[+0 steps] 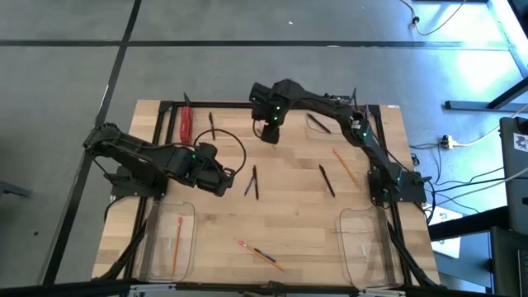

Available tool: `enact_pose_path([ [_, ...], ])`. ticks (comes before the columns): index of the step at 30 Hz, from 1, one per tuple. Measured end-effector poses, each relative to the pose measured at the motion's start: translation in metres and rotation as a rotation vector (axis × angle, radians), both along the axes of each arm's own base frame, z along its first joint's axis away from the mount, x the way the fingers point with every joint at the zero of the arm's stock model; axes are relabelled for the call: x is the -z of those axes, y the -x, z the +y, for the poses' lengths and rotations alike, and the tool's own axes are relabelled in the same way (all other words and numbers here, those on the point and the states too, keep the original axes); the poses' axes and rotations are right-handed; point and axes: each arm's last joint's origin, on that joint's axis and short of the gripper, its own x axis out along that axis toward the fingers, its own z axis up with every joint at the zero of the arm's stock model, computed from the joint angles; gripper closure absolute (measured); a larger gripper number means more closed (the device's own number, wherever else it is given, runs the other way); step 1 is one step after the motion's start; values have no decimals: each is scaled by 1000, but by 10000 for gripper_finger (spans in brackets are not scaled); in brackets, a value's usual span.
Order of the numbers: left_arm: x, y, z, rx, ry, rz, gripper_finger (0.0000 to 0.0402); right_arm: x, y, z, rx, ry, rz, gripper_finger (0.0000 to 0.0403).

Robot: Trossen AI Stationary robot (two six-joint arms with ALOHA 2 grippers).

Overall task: Sort crayons/erasers/pens/pencils in bins
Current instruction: Put the blue crayon into the bottom right transparent bin

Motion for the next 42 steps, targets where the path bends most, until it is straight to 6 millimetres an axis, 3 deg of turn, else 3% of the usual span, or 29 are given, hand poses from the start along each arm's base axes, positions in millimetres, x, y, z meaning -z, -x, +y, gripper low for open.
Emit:
enact_pose_path([
  [6, 0, 0, 0, -21, 7, -9, 317, -7, 4, 9, -64, -153, -35, 267],
  [10, 0, 0, 0, -17, 6, -8, 317, -9, -2, 29, -187, -268, -98, 267],
  [18, 1, 2, -1, -9, 31, 27, 317, -6, -21, 84, -660, -164, -184, 267],
  [25, 1, 5, -9, 26, 91, 48, 317, -4, -42, 112, -799, -80, -311, 267],
  [34, -16, 32, -25, 65, 131, -36, 317, 34, -64, 146, -958, -69, -310, 267],
  [42, -23, 45, -35, 128, 111, -69, 317, 73, -81, 155, -969, -54, -296, 267],
])
